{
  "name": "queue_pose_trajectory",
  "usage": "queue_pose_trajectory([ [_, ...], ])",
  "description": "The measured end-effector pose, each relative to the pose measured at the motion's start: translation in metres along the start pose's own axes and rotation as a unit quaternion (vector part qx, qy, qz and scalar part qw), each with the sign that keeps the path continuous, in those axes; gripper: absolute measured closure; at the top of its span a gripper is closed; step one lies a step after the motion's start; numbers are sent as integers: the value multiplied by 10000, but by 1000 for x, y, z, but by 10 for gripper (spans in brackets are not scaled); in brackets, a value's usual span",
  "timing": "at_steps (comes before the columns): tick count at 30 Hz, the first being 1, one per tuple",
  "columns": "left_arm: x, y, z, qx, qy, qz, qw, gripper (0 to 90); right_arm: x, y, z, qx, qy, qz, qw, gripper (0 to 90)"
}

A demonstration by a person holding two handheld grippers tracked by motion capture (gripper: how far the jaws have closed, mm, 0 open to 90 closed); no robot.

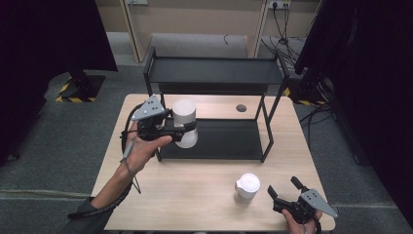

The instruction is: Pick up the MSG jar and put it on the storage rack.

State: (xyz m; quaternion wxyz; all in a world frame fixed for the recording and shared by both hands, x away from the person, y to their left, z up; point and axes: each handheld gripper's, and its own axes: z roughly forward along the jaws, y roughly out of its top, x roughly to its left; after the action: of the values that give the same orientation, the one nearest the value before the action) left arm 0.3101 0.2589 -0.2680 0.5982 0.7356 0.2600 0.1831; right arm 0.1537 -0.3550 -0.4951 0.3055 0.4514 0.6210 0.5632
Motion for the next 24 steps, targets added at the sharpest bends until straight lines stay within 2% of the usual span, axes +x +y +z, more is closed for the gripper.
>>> queue_pose_trajectory([
  [3, -3, 9, -2, 14, 30, 80, 10000, 351, 0, 0, 0, 6, 0, 10, 10000, 4],
  [16, 0, 44, -4, 3, -53, 0, 10000, 351, 0, 0, 0, 1, -1, 14, 10000, 4],
  [24, 0, 66, -1, -7, 55, 31, 10000, 351, 0, 0, 0, 4, 4, 27, 10000, 4],
])
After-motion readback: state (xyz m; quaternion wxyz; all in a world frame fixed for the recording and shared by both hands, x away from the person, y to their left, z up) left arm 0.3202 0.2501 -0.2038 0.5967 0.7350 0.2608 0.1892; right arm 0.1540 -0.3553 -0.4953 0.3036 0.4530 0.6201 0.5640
